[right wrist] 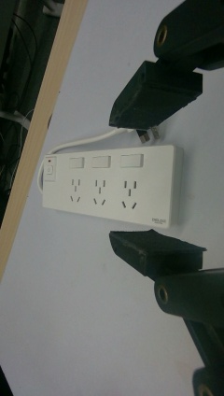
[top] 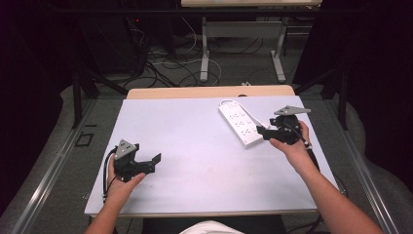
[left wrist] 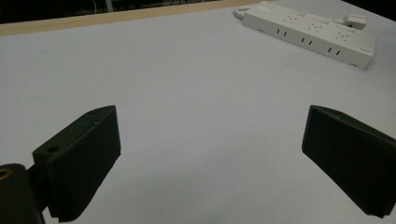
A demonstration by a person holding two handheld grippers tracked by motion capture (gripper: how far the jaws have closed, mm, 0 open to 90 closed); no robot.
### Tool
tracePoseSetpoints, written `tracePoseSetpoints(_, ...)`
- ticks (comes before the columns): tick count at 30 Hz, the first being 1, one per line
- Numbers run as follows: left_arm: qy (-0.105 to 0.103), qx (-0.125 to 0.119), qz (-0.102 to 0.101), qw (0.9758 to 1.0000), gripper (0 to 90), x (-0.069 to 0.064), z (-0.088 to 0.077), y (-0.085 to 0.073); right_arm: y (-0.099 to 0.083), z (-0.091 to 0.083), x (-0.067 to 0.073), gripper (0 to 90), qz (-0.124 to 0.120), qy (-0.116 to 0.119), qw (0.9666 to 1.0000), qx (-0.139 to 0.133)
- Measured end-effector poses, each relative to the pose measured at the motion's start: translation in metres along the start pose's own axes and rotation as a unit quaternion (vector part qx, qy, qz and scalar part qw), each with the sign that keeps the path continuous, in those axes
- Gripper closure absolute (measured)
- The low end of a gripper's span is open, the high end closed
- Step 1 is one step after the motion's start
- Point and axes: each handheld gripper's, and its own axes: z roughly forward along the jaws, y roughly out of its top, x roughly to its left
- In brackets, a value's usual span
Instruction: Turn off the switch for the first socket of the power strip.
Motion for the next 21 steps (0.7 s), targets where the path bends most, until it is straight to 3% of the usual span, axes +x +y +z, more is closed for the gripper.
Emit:
tracePoseSetpoints(14,-0.001,0.000,-0.004,1.0000,5.7,0.000,-0.001,0.000,0.027,0.016,-0.001,39.0,-0.014,0.001,0.9999,0.008)
tracePoseSetpoints(21,-0.001,-0.001,-0.002,1.0000,6.0,0.000,0.000,0.000,0.034,0.025,-0.003,40.9,-0.004,0.005,0.9999,0.008)
